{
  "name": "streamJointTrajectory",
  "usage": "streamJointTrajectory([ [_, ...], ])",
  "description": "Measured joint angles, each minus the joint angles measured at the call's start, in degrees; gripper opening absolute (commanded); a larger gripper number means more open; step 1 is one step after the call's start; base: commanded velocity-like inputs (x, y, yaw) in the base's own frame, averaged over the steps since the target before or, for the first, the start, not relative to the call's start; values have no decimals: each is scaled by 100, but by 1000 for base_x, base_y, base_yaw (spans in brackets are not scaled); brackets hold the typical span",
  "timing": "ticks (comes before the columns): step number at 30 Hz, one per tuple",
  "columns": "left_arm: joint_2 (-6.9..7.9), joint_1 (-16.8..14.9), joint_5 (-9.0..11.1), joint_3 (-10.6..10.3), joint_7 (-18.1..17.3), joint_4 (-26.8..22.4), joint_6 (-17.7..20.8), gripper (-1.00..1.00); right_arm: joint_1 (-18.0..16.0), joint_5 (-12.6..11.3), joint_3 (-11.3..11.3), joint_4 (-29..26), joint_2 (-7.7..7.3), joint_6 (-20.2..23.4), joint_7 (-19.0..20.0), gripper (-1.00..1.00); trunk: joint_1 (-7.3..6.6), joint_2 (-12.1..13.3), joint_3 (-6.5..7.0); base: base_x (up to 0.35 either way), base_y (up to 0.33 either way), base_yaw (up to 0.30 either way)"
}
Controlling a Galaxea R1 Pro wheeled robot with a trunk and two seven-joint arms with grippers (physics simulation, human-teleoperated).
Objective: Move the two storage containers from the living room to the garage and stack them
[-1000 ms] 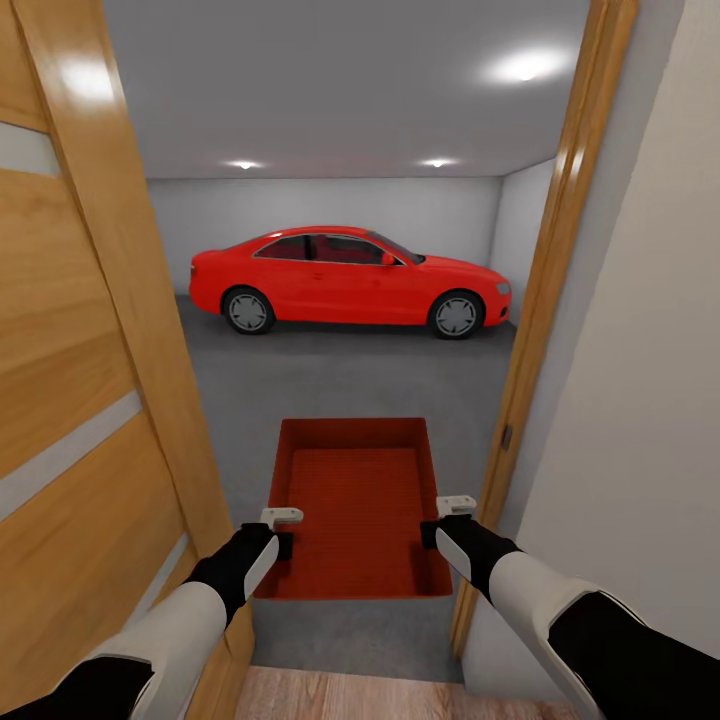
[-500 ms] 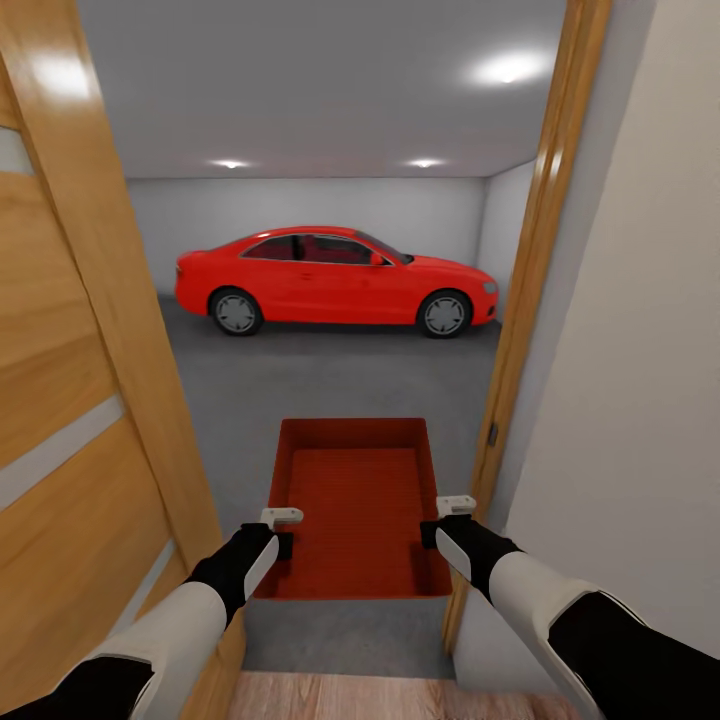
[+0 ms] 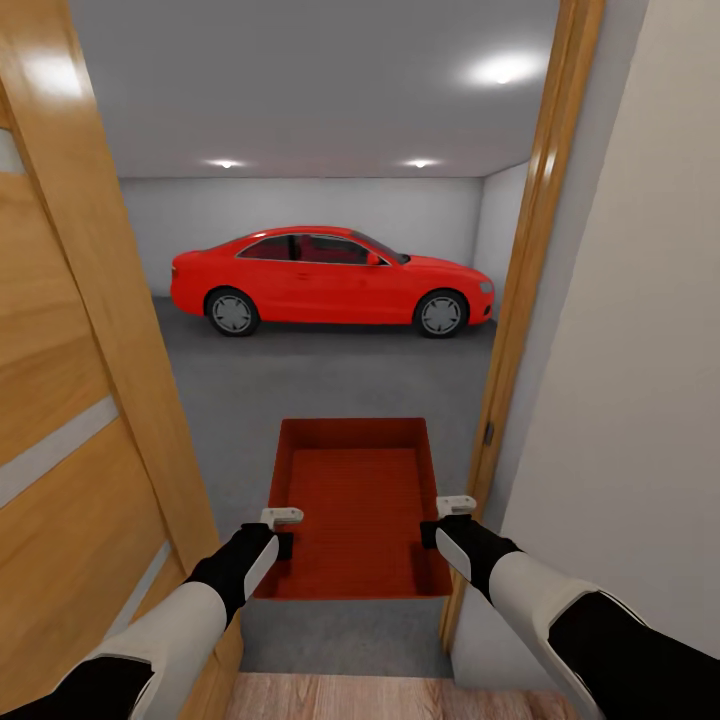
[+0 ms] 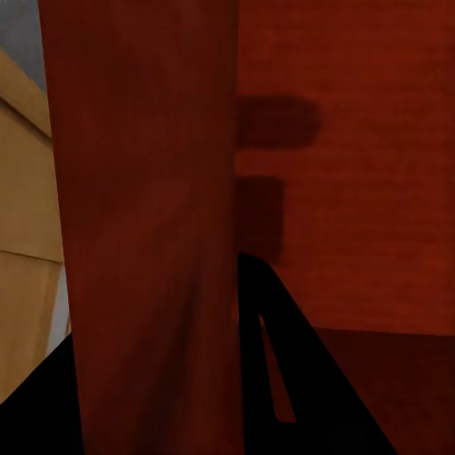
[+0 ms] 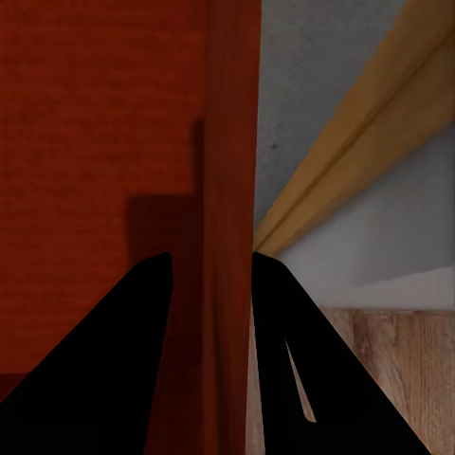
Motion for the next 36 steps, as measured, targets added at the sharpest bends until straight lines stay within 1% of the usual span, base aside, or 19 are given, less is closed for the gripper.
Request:
streamJointTrajectory([
  [8,0,0,-14,5,-3,-8,8,-100,0,3,-6,-1,0,0,2,-100,0,0,0,2,3,0],
  [13,-2,-1,-24,10,-8,4,9,-100,2,-31,20,4,-1,1,-2,-100,-1,0,0,116,200,0],
  [16,-1,-1,-16,6,-4,-3,8,-100,1,-9,3,1,0,0,0,-100,0,0,0,76,115,0],
  [26,0,1,-17,7,-3,-15,9,-100,0,16,-18,-3,0,-1,4,-100,0,0,0,7,10,0],
  [36,0,1,-14,6,-3,-15,10,-100,0,13,-17,-3,0,-1,3,-100,0,0,0,15,57,0],
])
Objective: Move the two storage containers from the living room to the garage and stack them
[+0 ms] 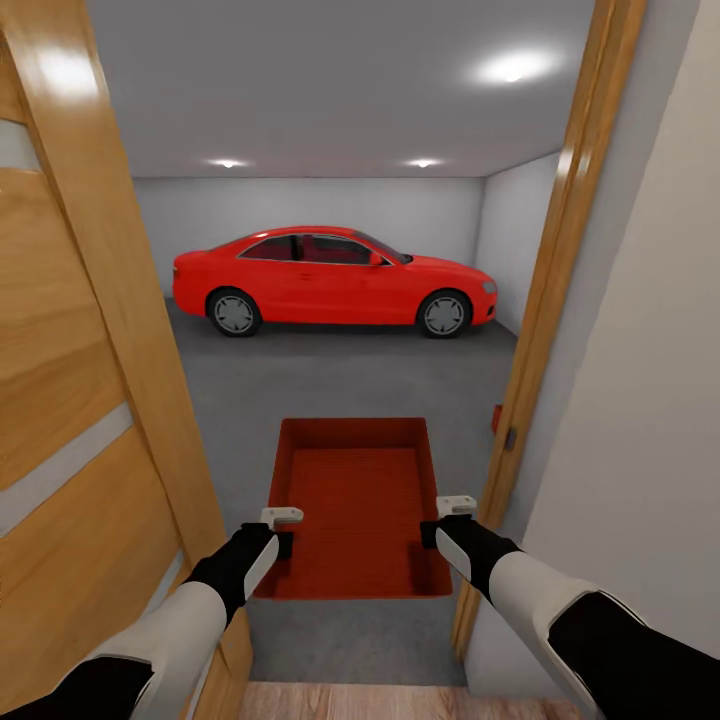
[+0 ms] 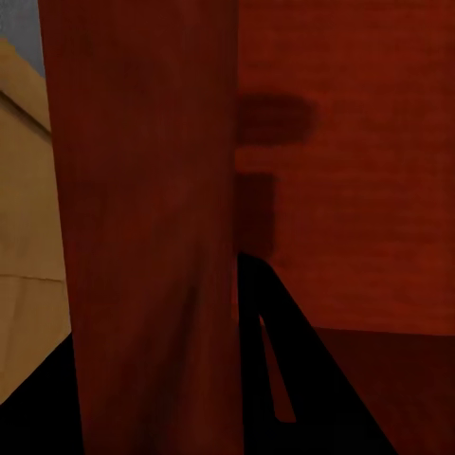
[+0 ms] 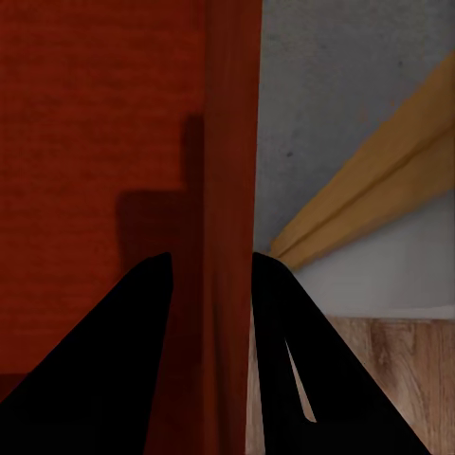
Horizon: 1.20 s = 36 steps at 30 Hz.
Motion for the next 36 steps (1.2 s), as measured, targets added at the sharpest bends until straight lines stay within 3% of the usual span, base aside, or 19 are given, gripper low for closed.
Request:
streamJointTrajectory([
  [36,0,1,7,1,0,4,-15,-100,-1,25,-12,-4,0,0,2,-100,0,0,0,5,20,0],
])
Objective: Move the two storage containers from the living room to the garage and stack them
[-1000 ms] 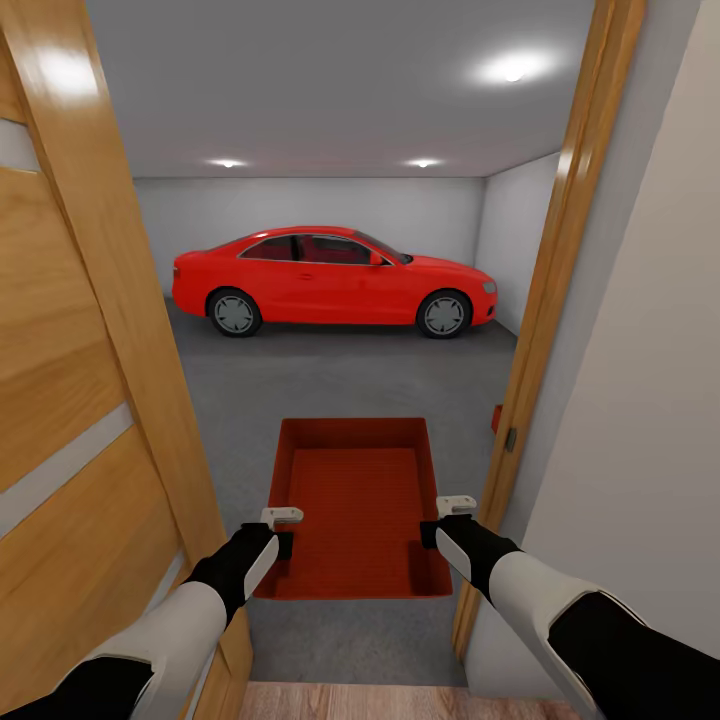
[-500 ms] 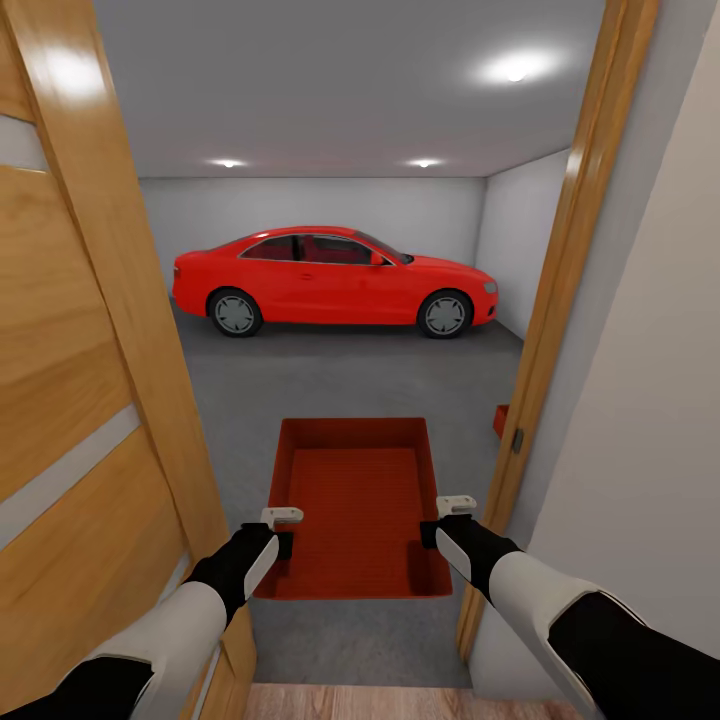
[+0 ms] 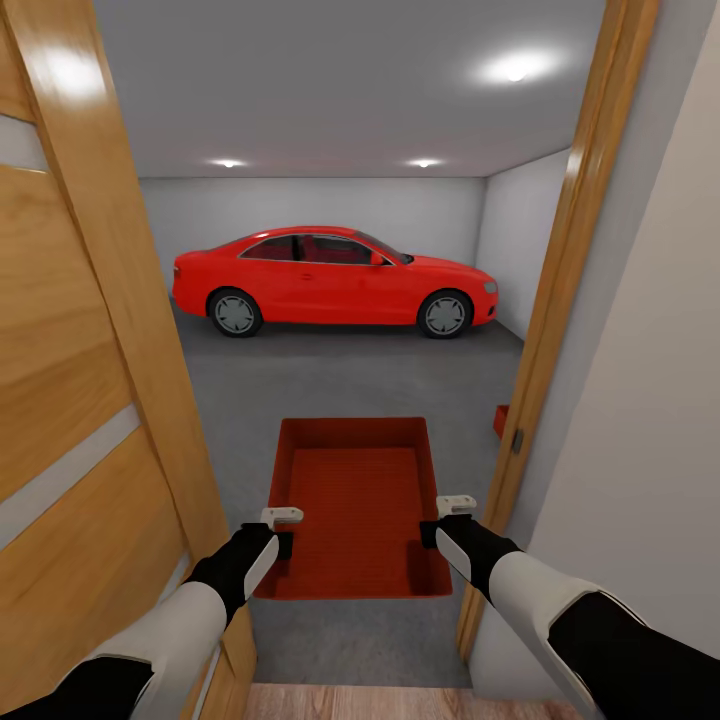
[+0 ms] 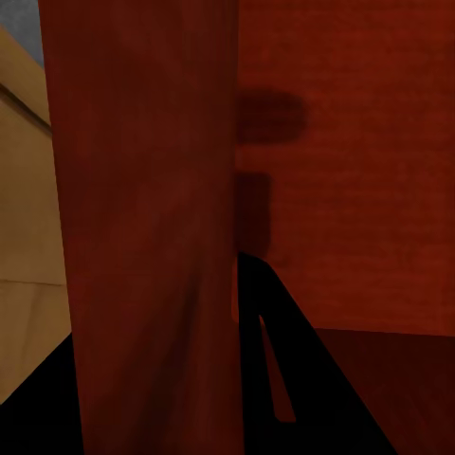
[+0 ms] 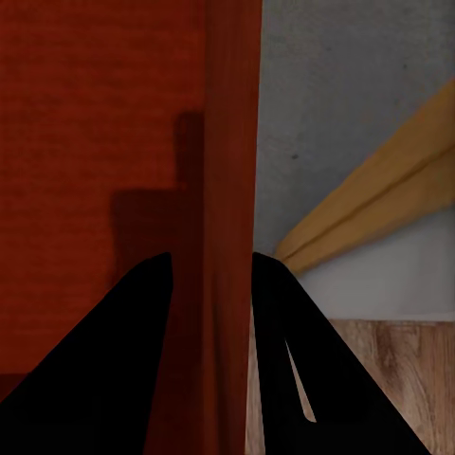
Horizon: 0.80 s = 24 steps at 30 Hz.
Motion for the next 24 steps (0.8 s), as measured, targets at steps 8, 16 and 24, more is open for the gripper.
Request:
streamJointTrajectory([
  [8,1,0,12,-10,7,-3,12,-100,0,-20,13,4,0,1,0,-100,-3,-1,0,190,0,0],
  [16,4,0,22,-15,7,0,10,-100,0,-31,22,4,2,1,-6,-100,-3,-1,0,320,0,0],
  [24,2,-1,17,-12,7,3,10,-100,1,-39,30,4,0,1,-5,-100,-3,-1,0,323,0,0],
])
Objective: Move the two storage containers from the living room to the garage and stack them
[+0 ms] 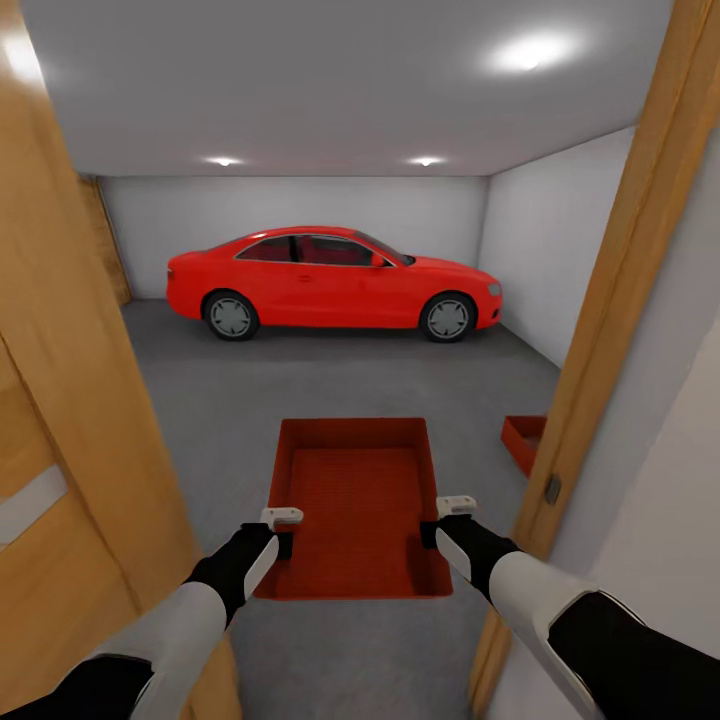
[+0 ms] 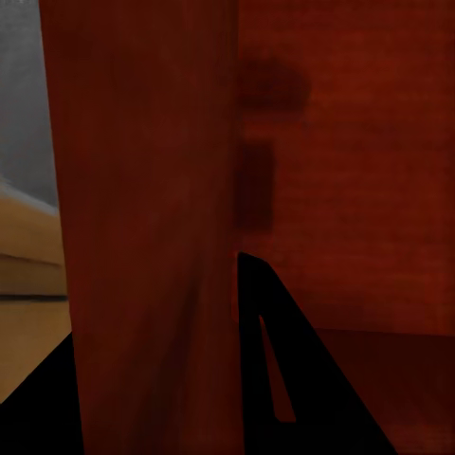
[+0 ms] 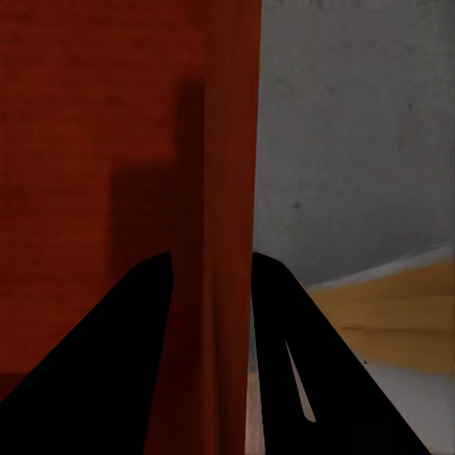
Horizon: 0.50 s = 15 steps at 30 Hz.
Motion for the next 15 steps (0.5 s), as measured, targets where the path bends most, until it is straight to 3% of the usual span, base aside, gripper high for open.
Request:
streamJointTrajectory([
  [15,3,-1,16,-8,-1,13,-5,-100,1,-30,27,2,2,0,-11,-100,0,0,0,323,0,0],
])
